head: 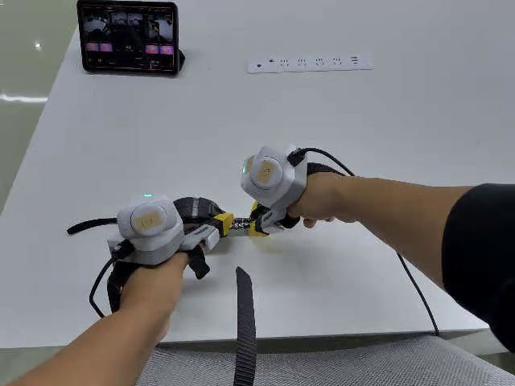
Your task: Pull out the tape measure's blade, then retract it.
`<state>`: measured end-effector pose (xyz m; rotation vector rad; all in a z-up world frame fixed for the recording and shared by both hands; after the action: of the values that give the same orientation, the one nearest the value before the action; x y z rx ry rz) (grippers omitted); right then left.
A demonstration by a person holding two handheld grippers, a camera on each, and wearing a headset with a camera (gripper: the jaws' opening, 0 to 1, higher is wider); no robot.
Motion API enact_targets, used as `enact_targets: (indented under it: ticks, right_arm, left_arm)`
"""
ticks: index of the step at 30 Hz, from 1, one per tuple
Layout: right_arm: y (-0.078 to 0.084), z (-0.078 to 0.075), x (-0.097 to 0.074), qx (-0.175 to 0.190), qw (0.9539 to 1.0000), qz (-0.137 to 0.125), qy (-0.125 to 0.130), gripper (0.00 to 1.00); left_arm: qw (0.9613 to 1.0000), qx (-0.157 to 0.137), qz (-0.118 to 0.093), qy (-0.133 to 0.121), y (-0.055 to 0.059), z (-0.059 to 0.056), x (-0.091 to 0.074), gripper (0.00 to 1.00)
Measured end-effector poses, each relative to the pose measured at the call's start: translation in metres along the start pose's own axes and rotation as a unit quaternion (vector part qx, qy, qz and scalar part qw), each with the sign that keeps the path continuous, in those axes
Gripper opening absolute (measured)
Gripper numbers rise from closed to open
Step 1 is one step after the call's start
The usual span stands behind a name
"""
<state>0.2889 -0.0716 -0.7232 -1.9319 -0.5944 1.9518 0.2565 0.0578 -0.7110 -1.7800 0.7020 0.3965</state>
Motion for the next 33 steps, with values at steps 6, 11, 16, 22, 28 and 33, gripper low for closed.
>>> enact_targets:
  ticks: [6,11,16,22,28,33]
  right_arm:
    - [-0.001,-0.001,0.002,0.002,1.0000,-0.003,-0.001,0.10]
    - [-0.003,-0.001,0.003,0.007,0.9999,-0.008,-0.002,0.10]
    - [-0.006,0.000,0.004,0.003,1.0000,-0.007,-0.002,0.10]
    - [-0.010,-0.001,0.007,0.009,0.9999,-0.014,-0.003,0.10]
    - [-0.013,0.000,0.009,0.008,0.9998,-0.018,-0.002,0.10]
    - [-0.013,-0.001,0.010,0.008,0.9997,-0.021,-0.002,0.10]
  left_arm:
    - [1.0000,0.001,-0.001,0.001,0.000,0.000,0.001,0.62]
    - [1.0000,-0.001,0.000,0.002,0.000,0.000,0.001,0.62]
    - [1.0000,-0.001,0.000,0.003,0.000,0.000,0.001,0.62]
    - [1.0000,-0.002,0.001,0.003,0.000,0.002,0.002,0.62]
    - [1.0000,-0.002,0.001,0.003,0.000,0.002,0.003,0.62]
    - [1.0000,-0.003,0.001,0.003,0.000,0.002,0.003,0.62]
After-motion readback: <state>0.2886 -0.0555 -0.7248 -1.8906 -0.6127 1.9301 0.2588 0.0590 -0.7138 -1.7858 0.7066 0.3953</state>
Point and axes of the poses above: the centre of the closed fingertips' face, and the gripper's own axes: x roughly forward along the fingers, z roughly to its left, y roughly out of its underside, the point moved 7 cm from there along -x, roughly backward along the fingers, and after that the axes turned 9 degrees about -x, right-handed, at the moved point
